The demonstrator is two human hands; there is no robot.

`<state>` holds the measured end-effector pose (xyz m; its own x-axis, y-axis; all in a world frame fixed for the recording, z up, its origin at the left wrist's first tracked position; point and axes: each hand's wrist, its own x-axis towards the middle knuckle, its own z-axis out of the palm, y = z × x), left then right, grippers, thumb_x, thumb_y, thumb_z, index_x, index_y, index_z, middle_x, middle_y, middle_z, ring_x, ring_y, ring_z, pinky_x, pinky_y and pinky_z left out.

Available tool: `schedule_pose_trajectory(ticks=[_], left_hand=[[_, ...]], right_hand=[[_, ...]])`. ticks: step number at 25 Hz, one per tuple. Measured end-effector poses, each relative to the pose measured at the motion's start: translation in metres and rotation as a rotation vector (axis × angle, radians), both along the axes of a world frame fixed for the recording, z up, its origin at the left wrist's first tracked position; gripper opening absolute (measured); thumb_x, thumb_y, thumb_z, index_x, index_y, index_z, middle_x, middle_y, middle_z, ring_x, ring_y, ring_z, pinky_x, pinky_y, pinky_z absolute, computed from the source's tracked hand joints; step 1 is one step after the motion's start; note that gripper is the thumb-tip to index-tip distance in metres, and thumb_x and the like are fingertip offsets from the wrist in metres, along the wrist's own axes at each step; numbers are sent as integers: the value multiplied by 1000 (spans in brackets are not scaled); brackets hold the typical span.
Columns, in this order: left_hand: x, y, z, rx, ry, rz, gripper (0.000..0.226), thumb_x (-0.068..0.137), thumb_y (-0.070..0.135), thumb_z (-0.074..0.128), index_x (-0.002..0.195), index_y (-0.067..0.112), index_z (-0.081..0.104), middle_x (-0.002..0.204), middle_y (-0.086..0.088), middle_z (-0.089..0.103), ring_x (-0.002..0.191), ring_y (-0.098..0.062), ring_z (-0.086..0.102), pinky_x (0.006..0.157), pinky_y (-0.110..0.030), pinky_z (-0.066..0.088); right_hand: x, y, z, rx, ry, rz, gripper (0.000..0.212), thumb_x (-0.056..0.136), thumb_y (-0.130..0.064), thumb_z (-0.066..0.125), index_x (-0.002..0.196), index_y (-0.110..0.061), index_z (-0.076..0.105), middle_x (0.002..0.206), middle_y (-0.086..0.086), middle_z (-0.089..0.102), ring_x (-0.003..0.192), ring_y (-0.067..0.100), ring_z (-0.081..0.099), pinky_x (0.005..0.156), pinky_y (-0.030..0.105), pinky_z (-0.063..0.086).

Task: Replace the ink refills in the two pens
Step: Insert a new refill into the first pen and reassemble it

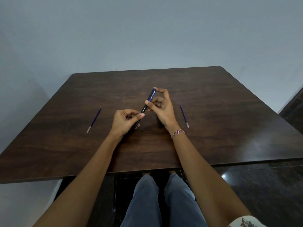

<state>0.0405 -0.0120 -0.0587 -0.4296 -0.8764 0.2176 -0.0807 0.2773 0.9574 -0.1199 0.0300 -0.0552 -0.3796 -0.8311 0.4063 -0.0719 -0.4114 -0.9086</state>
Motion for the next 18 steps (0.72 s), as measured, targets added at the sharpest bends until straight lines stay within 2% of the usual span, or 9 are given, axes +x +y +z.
schedule_pose_trajectory(ticks=[5,10,14,18], left_hand=[[-2,6,4,58,-22,-26,6,77,15,77,82,16,73,56,-5,68,48,-14,62,48,-19,49],[4,19,9,15,-84,-10,34,75,2,76,107,10,70,80,-7,73,65,-11,69,55,-17,53],[9,27,17,-72,-168,-28,42,71,1,78,109,17,70,81,3,73,69,-5,69,72,-12,52],[-14,37,23,-113,-175,-34,45,68,6,81,100,35,68,80,7,74,78,-4,70,78,-12,51]], right_hand=[[-3,3,-1,7,-7,-99,49,80,-11,76,120,-24,51,72,0,67,67,15,69,70,29,58],[-7,6,3,-15,-163,-149,49,80,-7,75,121,-24,54,71,0,66,71,17,68,68,23,56],[-11,9,9,28,-187,-79,56,80,-5,74,128,-21,51,75,4,64,74,17,67,73,24,56],[-50,21,28,90,-50,28,57,78,-3,75,126,-22,52,76,6,65,71,14,68,71,24,57]])
